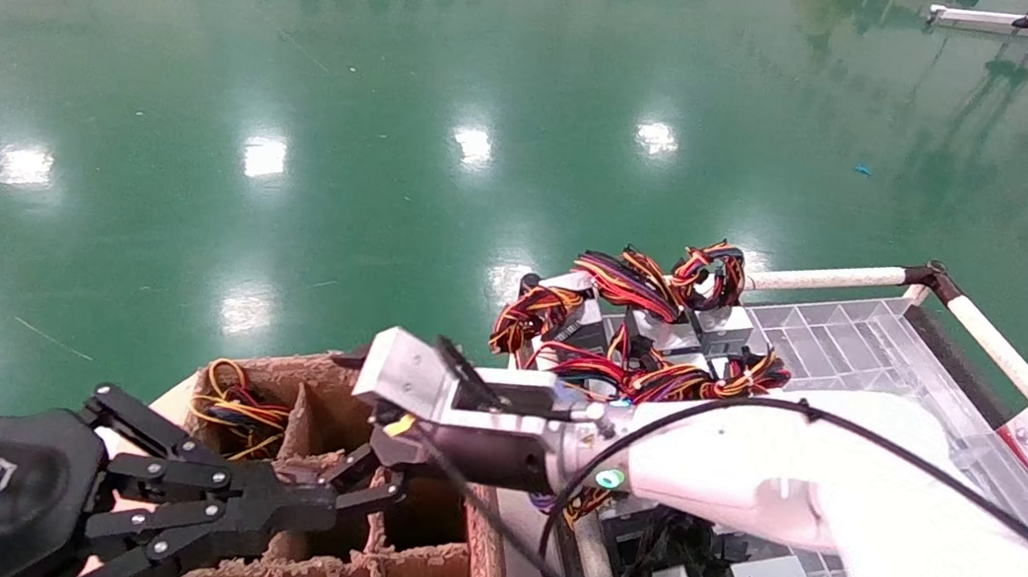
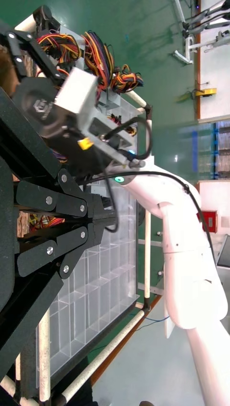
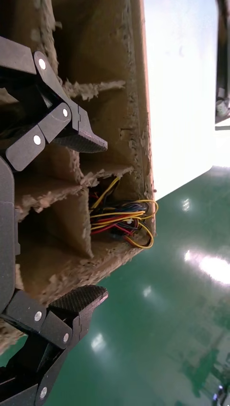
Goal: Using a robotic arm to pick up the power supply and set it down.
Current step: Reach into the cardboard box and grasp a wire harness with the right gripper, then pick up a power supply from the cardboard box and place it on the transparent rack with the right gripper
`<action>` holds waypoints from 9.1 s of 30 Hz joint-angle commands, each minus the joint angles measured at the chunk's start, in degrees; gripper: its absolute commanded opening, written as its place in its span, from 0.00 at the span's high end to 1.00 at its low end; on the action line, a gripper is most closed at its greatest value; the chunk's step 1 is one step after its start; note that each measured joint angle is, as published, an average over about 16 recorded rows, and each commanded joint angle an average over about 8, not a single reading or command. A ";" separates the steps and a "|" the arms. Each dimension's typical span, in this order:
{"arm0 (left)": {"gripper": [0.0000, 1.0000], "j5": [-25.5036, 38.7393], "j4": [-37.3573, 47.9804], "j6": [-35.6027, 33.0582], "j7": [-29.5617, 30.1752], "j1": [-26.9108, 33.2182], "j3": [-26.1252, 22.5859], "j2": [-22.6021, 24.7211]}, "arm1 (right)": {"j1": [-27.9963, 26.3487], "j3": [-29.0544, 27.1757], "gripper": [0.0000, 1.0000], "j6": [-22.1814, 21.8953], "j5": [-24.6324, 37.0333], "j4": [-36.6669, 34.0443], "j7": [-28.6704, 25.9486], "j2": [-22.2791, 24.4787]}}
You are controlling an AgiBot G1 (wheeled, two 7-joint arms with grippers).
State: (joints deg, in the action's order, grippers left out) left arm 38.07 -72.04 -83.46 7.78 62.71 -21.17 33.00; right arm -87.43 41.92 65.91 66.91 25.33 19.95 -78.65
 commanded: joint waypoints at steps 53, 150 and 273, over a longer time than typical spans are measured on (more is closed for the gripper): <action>0.00 -0.01 0.00 0.01 -0.01 0.01 -0.02 -0.01 | -0.39 38.79 1.00 -37.17 -25.64 19.05 10.68 -0.16; 0.00 -0.03 0.03 0.03 -0.03 0.00 -0.04 -0.02 | 1.58 41.68 0.00 -37.94 -42.19 17.21 23.09 1.10; 0.00 -0.06 0.03 0.05 -0.05 0.01 -0.08 -0.04 | 2.15 37.59 1.00 -34.40 -65.38 15.14 43.37 0.31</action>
State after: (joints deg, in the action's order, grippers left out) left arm 38.01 -72.01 -83.42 7.73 62.72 -21.26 32.96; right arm -85.32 79.58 31.73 1.68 40.72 63.50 -78.32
